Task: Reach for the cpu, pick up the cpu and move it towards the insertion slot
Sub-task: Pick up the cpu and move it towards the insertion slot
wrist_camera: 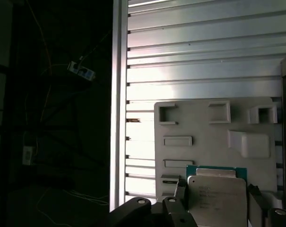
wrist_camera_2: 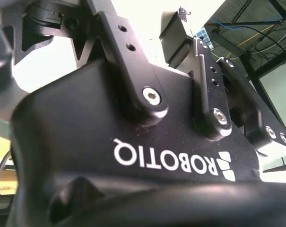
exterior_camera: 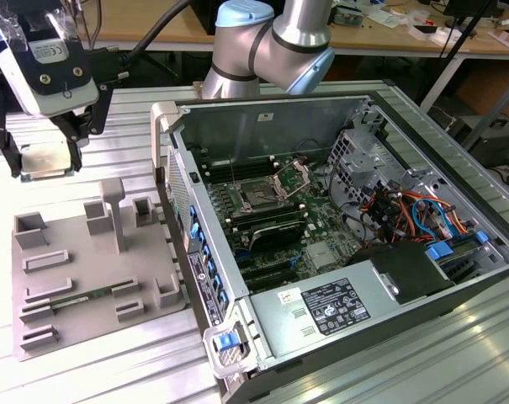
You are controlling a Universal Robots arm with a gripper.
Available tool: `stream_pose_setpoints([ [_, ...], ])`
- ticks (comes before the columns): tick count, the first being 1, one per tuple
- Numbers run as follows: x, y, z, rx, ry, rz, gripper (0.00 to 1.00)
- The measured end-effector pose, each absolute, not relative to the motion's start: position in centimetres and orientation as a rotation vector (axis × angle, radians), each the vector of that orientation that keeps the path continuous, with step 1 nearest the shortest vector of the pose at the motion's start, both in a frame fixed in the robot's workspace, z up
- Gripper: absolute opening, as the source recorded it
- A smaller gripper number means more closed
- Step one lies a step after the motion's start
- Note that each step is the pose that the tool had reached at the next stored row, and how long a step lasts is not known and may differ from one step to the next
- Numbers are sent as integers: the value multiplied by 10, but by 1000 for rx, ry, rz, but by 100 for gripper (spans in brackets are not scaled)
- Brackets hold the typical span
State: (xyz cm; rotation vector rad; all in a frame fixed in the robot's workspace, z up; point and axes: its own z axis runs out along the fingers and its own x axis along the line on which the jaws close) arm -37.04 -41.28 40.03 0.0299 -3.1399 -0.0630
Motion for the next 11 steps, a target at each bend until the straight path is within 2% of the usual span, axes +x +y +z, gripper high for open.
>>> stream_pose_setpoints([
  [11,-360,-413,400,30,-3140,-63,55],
])
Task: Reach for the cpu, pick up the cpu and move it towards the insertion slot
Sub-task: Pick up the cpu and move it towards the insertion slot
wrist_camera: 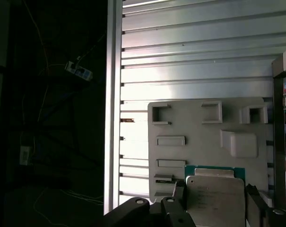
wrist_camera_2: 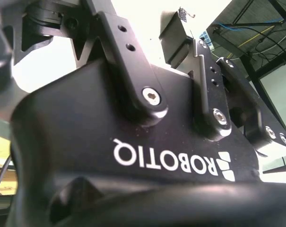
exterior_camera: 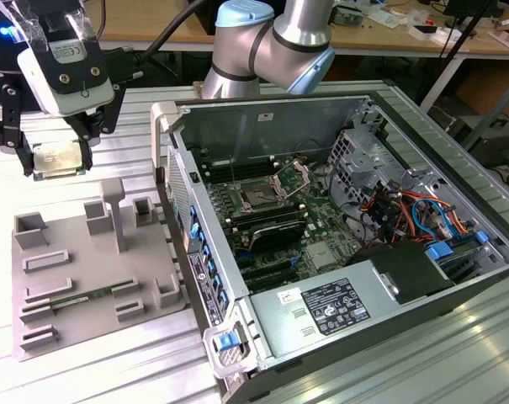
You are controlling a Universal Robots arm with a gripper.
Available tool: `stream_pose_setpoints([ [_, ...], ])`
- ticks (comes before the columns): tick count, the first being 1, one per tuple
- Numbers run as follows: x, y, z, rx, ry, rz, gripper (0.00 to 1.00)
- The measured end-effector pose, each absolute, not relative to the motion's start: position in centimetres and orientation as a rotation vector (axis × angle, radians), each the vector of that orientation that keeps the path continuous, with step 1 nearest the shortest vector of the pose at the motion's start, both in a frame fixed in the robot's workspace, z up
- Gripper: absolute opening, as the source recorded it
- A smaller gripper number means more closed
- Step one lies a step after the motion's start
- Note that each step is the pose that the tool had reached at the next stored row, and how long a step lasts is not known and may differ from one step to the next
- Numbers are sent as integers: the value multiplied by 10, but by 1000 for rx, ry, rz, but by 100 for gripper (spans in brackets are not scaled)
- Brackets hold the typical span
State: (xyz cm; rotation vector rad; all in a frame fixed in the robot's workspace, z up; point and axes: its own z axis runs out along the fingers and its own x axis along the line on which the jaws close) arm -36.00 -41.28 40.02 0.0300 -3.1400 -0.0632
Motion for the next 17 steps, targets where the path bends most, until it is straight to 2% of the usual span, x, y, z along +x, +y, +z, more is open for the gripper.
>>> stream_pose_setpoints([
  [17,-347,-413,400,30,-3140,-63,55],
])
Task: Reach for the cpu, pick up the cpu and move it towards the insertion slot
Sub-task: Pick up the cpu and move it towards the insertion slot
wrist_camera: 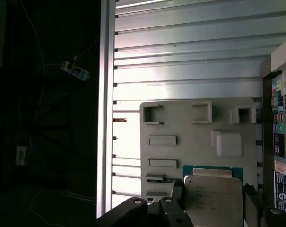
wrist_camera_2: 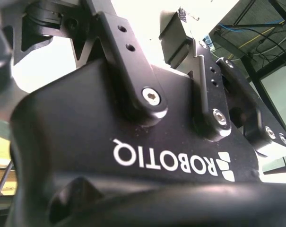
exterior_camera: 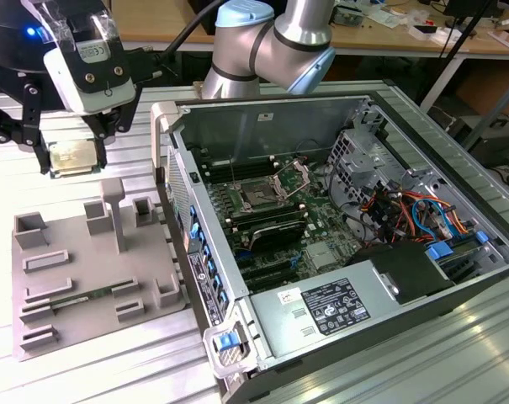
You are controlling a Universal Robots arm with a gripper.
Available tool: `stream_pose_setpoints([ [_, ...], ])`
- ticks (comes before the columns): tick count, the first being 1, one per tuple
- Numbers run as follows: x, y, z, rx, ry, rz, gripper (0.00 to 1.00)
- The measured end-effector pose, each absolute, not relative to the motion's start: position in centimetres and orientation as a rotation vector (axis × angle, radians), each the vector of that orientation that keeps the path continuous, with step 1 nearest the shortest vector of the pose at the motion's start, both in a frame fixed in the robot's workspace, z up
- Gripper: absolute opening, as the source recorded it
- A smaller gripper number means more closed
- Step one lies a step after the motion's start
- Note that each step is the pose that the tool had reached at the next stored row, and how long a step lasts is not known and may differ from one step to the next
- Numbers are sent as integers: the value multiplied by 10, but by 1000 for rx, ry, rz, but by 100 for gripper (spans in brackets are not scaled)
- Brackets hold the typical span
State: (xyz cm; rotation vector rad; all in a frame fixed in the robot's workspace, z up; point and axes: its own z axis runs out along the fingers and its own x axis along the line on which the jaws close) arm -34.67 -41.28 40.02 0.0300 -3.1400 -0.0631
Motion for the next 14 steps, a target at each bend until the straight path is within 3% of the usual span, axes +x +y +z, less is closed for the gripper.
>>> stream_pose_setpoints([
  [14,-337,-413,400,30,-3140,-63,55],
])
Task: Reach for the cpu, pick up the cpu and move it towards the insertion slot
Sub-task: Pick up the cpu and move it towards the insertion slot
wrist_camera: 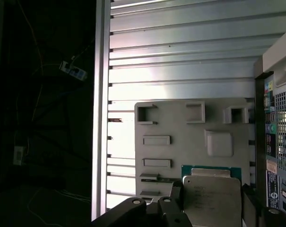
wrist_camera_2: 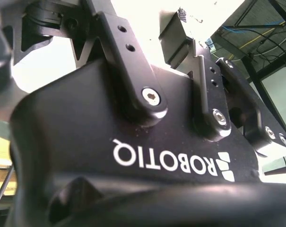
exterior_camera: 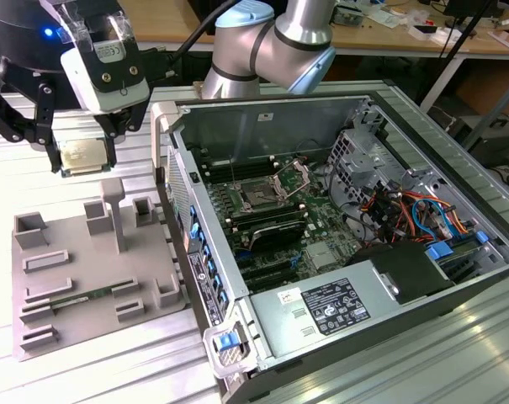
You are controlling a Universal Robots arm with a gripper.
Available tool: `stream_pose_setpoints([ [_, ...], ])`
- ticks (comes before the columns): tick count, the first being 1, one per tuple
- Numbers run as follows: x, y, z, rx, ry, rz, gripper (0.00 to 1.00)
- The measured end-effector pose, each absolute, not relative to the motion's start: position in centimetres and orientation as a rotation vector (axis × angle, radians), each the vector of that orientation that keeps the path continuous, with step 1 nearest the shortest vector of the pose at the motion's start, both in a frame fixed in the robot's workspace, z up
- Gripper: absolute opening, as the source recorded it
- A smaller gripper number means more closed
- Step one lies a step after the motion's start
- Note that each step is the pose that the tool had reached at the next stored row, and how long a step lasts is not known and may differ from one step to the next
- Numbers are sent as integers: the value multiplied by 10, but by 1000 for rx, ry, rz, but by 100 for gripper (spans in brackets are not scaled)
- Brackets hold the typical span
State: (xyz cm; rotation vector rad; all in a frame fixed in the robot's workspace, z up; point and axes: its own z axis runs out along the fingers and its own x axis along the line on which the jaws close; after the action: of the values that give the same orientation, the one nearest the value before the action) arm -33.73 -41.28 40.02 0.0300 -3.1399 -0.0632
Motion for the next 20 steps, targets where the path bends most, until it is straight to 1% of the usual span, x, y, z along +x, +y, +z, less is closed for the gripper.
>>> stream_pose_setpoints([
  [20,-322,-413,400,30,-3140,-63,55],
])
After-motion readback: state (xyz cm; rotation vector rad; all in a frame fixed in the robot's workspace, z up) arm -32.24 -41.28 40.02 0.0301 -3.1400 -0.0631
